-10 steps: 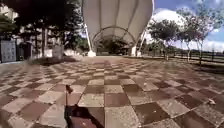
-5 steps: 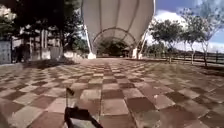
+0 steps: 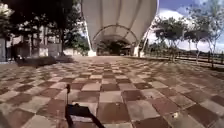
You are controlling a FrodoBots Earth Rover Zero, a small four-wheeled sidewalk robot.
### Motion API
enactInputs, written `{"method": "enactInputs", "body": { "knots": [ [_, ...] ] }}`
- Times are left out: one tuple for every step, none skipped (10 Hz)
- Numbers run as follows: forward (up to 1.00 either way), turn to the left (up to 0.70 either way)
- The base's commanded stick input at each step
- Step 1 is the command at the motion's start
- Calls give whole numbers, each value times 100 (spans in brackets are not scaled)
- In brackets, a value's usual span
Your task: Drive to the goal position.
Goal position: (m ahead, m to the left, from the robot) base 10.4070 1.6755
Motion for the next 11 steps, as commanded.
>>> {"method": "enactInputs", "body": {
  "knots": [
    [100, 0],
    [100, 0],
    [100, 0],
    [100, 0],
    [100, 0],
    [100, 0],
    [100, 0],
    [100, 0],
    [100, 0],
    [100, 0],
    [100, 0]
  ]
}}
